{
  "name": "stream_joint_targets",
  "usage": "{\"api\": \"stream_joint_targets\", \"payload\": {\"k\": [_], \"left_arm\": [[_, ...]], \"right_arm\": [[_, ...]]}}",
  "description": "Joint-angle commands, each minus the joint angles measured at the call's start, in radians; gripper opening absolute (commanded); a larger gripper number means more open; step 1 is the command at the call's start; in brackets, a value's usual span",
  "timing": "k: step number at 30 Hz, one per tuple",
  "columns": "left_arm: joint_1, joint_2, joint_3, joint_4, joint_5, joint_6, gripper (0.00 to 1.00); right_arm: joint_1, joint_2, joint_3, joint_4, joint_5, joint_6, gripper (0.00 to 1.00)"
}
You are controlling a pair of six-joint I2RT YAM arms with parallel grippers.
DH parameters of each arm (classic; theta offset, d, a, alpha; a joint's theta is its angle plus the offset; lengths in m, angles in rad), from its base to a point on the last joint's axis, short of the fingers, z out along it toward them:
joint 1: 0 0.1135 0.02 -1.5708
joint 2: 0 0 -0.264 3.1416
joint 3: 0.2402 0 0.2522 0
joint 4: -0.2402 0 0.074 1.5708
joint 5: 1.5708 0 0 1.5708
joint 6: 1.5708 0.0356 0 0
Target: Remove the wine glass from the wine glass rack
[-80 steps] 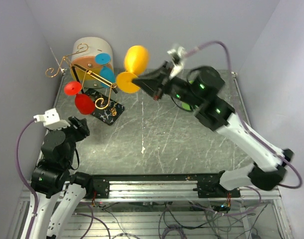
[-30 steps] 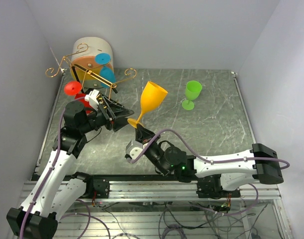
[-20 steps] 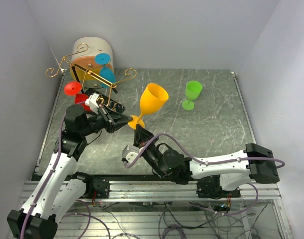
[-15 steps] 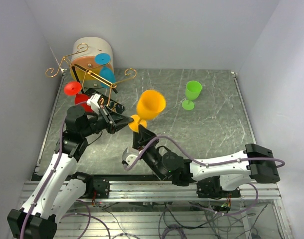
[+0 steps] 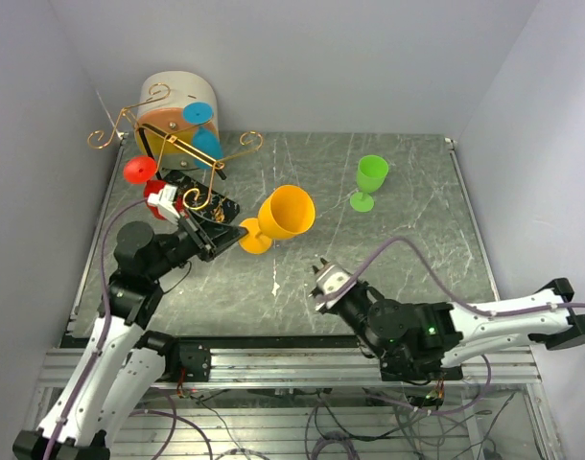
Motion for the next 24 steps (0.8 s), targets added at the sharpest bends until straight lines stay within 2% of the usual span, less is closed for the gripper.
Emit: {"api": "stream_joint_targets", "payload": {"k": [1, 3, 5, 10, 13, 15, 17, 18, 20, 21, 24], "left_arm": [[-0.002, -0.125, -0.007, -0.070, -0.137, 0.137, 0.07], [-0.001, -0.183, 0.002, -0.123, -0.194, 0.185, 0.07], [-0.001, -0.240, 0.024, -0.206, -0.256, 0.235, 0.07], [-0.001, -0.312, 0.081, -0.340, -0.347, 0.314, 0.07], [-0.001, -0.317, 0.115, -0.405, -0.382, 0.353, 0.07], [-0.001, -0.303, 0.149, -0.469, -0.407, 0.389, 0.07], [-0.001, -0.281, 0.188, -0.524, -0.433, 0.437, 0.07], [-0.001, -0.269, 0.208, -0.543, -0.441, 0.454, 0.07], [-0.001, -0.249, 0.238, -0.570, -0.449, 0.484, 0.07], [-0.001, -0.242, 0.248, -0.573, -0.449, 0.491, 0.07], [0.000, -0.232, 0.252, -0.552, -0.442, 0.500, 0.07]], "right_arm": [[-0.003, -0.091, 0.036, -0.375, 0.139, 0.345, 0.00], [-0.037, -0.101, 0.069, -0.453, 0.155, 0.413, 0.00], [-0.164, -0.092, 0.103, -0.486, 0.088, 0.439, 0.00], [-0.725, 0.070, 0.274, -0.564, -0.391, 0.519, 0.00], [-0.846, 0.214, 0.441, -0.638, -0.573, 0.614, 0.00], [-0.920, 0.288, 0.557, -0.675, -0.785, 0.655, 0.00], [-0.955, 0.292, 0.609, -0.635, -1.031, 0.666, 0.00], [-0.958, 0.278, 0.615, -0.603, -1.139, 0.672, 0.04], [-0.958, 0.250, 0.624, -0.549, -1.303, 0.692, 0.31], [-0.958, 0.241, 0.631, -0.542, -1.342, 0.701, 0.38], [-0.958, 0.225, 0.647, -0.526, -1.439, 0.712, 0.49]]}}
